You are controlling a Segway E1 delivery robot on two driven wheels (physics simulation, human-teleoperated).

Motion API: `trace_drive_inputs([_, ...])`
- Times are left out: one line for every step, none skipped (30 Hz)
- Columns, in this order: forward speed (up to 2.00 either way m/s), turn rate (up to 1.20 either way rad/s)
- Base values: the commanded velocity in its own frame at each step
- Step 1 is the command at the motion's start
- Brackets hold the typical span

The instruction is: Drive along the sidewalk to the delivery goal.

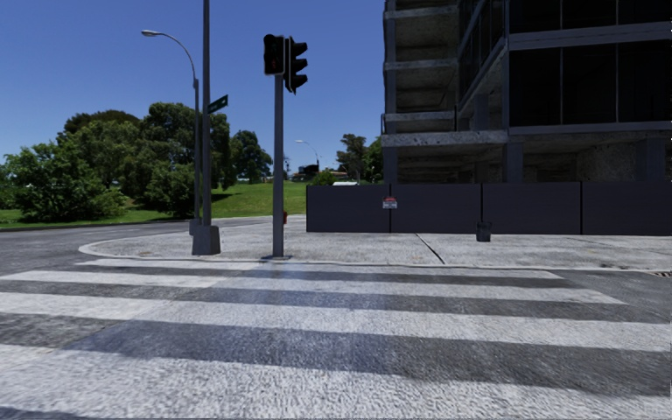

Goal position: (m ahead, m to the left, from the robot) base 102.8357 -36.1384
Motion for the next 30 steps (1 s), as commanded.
trace_drive_inputs([1.76,-0.31])
trace_drive_inputs([1.76,-0.31])
trace_drive_inputs([1.76,-0.31])
trace_drive_inputs([1.76,-0.31])
trace_drive_inputs([1.76,-0.31])
trace_drive_inputs([1.76,-0.31])
trace_drive_inputs([1.76,-0.31])
trace_drive_inputs([1.76,-0.31])
trace_drive_inputs([1.76,-0.31])
trace_drive_inputs([1.76,-0.31])
trace_drive_inputs([1.76,-0.31])
trace_drive_inputs([1.76,-0.31])
trace_drive_inputs([1.76,-0.31])
trace_drive_inputs([1.76,-0.31])
trace_drive_inputs([1.76,-0.31])
trace_drive_inputs([1.76,-0.31])
trace_drive_inputs([1.76,-0.31])
trace_drive_inputs([1.76,-0.31])
trace_drive_inputs([1.76,-0.31])
trace_drive_inputs([1.76,-0.31])
trace_drive_inputs([1.76,-0.27])
trace_drive_inputs([1.76,-0.27])
trace_drive_inputs([1.77,0.0])
trace_drive_inputs([1.78,0.0])
trace_drive_inputs([1.78,0.0])
trace_drive_inputs([1.78,0.0])
trace_drive_inputs([1.78,0.0])
trace_drive_inputs([1.78,0.0])
trace_drive_inputs([1.78,0.0])
trace_drive_inputs([1.78,0.0])
